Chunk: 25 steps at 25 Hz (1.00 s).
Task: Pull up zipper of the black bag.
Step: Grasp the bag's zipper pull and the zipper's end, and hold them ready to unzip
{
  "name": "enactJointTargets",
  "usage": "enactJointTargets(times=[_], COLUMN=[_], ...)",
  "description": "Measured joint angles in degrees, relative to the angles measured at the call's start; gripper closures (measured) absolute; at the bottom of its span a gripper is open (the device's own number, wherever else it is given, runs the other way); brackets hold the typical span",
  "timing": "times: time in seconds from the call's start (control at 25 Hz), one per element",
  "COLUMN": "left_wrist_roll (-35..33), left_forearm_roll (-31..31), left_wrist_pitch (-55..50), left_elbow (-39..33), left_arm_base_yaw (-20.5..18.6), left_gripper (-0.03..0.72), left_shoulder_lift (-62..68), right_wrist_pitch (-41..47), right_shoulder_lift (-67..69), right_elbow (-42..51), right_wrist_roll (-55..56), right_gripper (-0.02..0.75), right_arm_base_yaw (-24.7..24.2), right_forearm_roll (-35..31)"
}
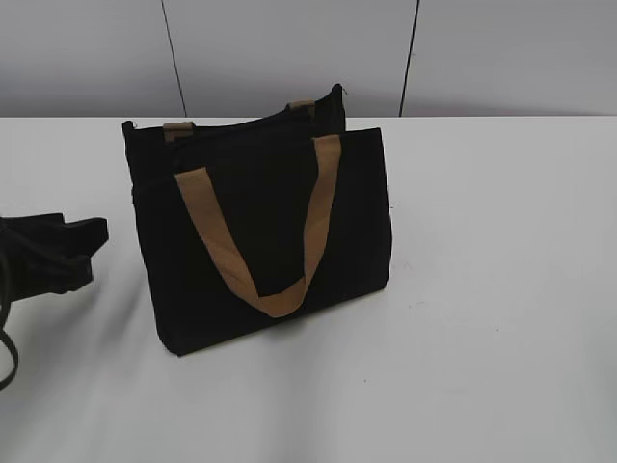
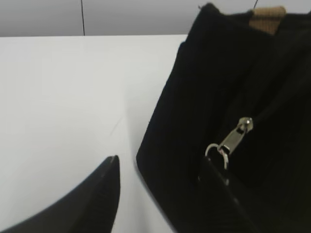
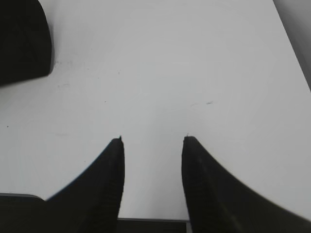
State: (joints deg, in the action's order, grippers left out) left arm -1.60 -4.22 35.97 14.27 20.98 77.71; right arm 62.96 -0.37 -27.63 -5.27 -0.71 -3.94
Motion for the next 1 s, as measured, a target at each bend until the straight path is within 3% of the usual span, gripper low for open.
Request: enactJointTargets(times=[0.4,1.0], left_wrist_roll=[5.1,5.2], left_forearm_roll=[12.1,14.5], left_wrist_pitch=[14.2,30.6], left_elbow=[0.0,1.0], left_arm_base_yaw=[0.0,-0.7], left_gripper=[0.287,0.287], left_shoulder_lift=[16.9,29.3], right_wrist_pitch=[0.0,0.0], right_shoulder_lift=[0.0,0.0], right_elbow=[0.0,0.0], right_wrist_roll=[0.0,0.0], right_gripper=[0.426,0.428], right_arm_base_yaw=[0.0,0.0], right_forearm_roll=[0.0,0.0])
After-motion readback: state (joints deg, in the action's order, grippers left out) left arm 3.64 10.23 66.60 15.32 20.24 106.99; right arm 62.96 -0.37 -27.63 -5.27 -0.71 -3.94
